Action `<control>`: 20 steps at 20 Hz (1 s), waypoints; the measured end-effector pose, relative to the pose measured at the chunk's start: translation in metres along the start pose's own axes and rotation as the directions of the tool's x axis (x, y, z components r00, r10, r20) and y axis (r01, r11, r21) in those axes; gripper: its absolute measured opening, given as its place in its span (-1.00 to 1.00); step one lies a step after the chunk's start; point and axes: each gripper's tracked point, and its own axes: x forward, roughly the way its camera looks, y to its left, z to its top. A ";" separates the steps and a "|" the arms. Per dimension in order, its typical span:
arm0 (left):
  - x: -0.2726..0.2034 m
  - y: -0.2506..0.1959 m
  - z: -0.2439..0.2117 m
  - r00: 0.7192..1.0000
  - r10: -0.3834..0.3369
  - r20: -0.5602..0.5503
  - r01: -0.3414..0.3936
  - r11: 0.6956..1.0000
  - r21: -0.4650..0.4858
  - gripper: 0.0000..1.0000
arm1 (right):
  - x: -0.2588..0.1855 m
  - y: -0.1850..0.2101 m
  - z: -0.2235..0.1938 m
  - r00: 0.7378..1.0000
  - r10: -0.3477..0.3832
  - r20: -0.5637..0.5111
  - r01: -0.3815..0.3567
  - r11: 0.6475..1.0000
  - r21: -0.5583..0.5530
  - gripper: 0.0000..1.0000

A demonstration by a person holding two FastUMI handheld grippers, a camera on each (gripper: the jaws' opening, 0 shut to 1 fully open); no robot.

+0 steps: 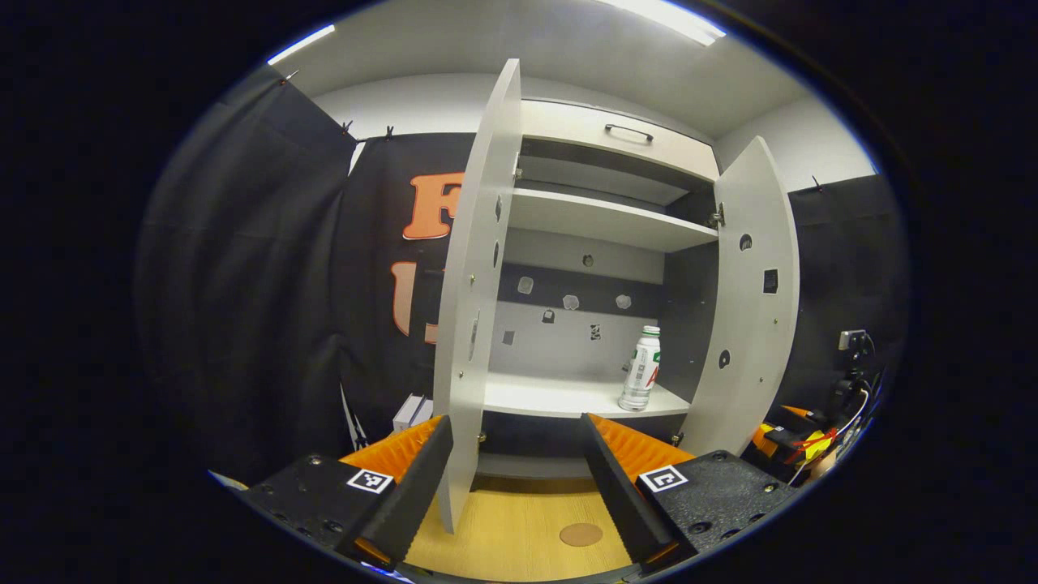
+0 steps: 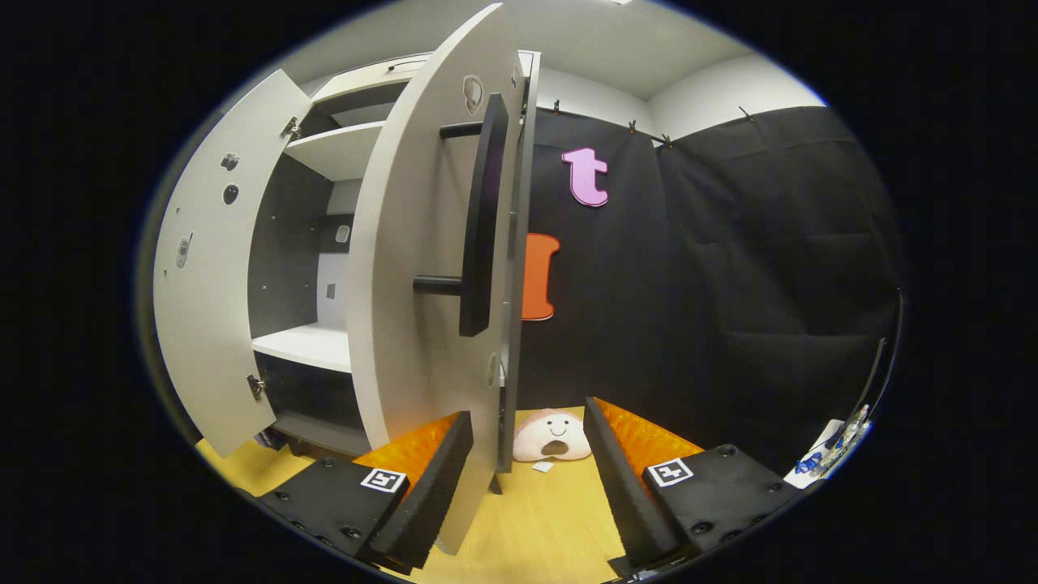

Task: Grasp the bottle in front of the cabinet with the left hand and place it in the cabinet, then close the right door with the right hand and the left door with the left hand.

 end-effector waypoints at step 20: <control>-0.013 0.054 -0.016 0.993 0.116 -0.009 -0.116 0.993 0.000 0.90 | 0.020 0.103 0.003 0.989 0.148 -0.003 -0.148 0.989 -0.016 0.92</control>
